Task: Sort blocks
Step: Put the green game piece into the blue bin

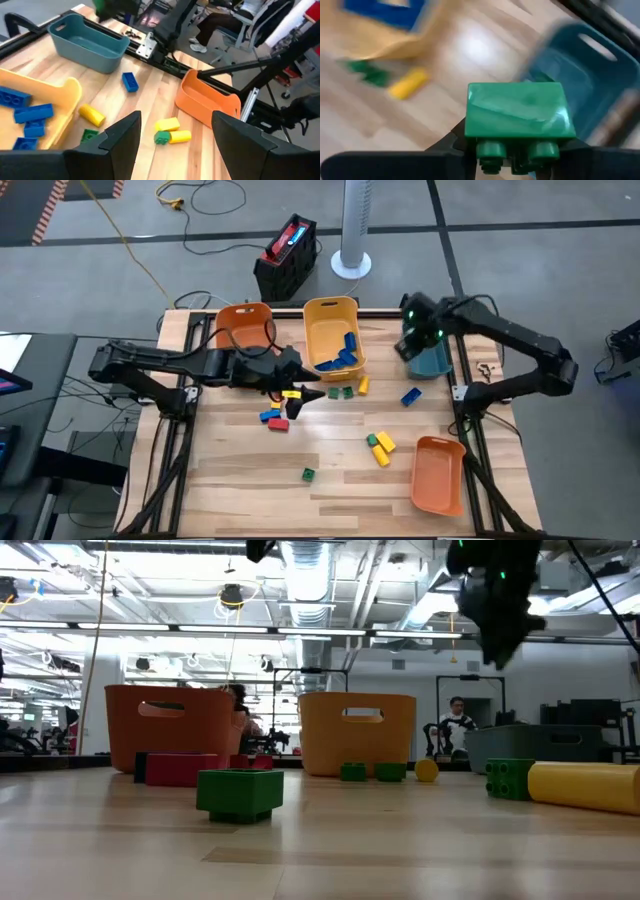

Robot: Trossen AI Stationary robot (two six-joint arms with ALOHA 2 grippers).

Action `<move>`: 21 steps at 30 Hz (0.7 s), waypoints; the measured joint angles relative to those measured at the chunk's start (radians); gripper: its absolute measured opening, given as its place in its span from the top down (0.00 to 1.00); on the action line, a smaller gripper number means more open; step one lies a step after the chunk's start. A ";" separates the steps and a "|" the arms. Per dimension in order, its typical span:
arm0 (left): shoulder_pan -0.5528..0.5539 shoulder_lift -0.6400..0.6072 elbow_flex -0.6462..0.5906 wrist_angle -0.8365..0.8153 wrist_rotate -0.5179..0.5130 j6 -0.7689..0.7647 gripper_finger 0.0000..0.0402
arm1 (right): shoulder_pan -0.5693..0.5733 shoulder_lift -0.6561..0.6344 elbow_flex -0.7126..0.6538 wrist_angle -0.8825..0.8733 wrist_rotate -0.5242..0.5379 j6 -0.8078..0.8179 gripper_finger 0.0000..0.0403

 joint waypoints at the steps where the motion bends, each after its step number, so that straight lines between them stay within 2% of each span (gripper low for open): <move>1: -0.008 0.001 0.000 -0.002 0.000 -0.002 0.41 | -0.045 0.006 -0.006 -0.004 -0.006 0.002 0.67; 5: -0.035 0.001 0.000 -0.001 -0.023 0.002 0.41 | -0.198 0.068 -0.018 -0.020 -0.024 -0.045 0.65; 8: -0.044 0.001 0.000 0.000 -0.069 0.012 0.41 | -0.255 0.133 -0.018 -0.014 -0.033 -0.092 0.65; 21: -0.075 0.001 0.000 0.000 -0.076 -0.012 0.41 | -0.304 0.415 -0.018 0.018 -0.040 -0.208 0.65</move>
